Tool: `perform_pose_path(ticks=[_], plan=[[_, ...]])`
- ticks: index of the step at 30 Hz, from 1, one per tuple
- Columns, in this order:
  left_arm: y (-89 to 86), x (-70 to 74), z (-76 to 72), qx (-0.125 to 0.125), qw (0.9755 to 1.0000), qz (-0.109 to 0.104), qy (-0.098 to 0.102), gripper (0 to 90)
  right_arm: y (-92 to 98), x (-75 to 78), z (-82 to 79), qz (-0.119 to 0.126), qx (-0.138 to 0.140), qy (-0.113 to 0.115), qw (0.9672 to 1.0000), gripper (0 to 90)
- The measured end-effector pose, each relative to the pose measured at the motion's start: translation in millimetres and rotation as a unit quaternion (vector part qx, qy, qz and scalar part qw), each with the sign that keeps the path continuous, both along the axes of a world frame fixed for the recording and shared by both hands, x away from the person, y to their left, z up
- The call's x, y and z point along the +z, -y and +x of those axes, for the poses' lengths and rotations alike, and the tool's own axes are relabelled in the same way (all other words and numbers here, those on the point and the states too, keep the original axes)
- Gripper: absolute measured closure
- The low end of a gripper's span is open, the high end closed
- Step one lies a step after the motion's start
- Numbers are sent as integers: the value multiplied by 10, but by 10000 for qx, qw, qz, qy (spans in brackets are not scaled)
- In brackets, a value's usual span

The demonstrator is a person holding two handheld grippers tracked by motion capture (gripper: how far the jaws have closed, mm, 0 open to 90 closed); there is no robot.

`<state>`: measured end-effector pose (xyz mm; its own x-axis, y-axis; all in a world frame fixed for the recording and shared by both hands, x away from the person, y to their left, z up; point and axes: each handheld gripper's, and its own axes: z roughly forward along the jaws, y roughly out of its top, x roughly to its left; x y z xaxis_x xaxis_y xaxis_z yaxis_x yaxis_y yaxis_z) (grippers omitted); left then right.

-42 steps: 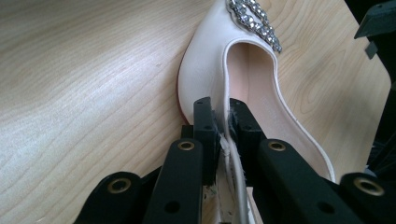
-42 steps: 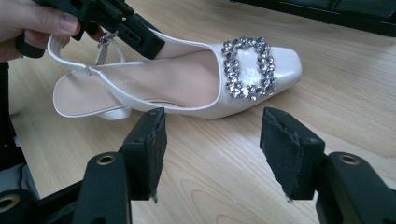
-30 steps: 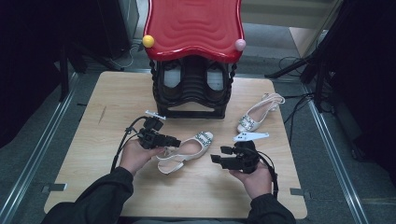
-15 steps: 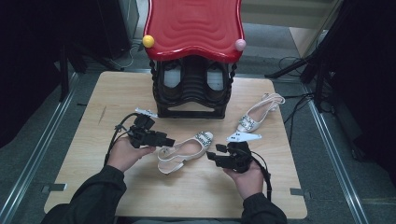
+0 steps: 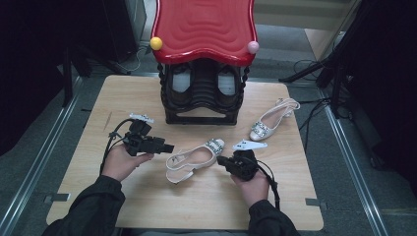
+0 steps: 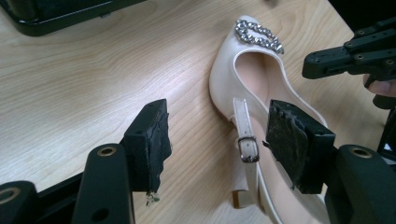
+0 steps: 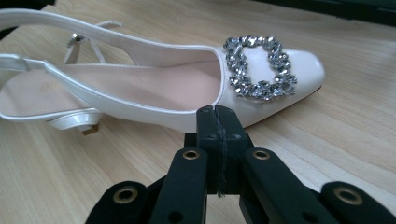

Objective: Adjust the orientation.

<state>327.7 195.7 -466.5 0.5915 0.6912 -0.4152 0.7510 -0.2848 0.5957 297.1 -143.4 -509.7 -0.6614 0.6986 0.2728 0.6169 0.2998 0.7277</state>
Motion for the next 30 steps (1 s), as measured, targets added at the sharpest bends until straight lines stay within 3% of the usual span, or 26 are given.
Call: perform_pose_path(ticks=[5, 12, 17, 22, 26, 30], plan=[[-57, 31, -35, 101, 9998, 2, 189, 396, -46, -50, 30, 8, -12, -169, 9999, 900], [-111, 24, -71, 214, 9996, 4, 161, 395, -115, -102, 73, -143, 73, -220, 9996, 900], [-124, -3, -108, 193, 9998, 41, 103, 403, -139, -116, 104, -122, 73, -286, 9995, 900], [-108, -51, -162, 8, 9999, 154, 64, 597, -177, -135, 129, -155, 84, -236, 9996, 900], [-48, -96, -192, -69, 9996, 193, -204, 758, -194, -146, 156, -147, 84, -263, 9995, 900], [91, -138, -237, -240, 9988, 340, -271, 827, -210, -157, 184, -137, 67, -250, 9996, 900]])
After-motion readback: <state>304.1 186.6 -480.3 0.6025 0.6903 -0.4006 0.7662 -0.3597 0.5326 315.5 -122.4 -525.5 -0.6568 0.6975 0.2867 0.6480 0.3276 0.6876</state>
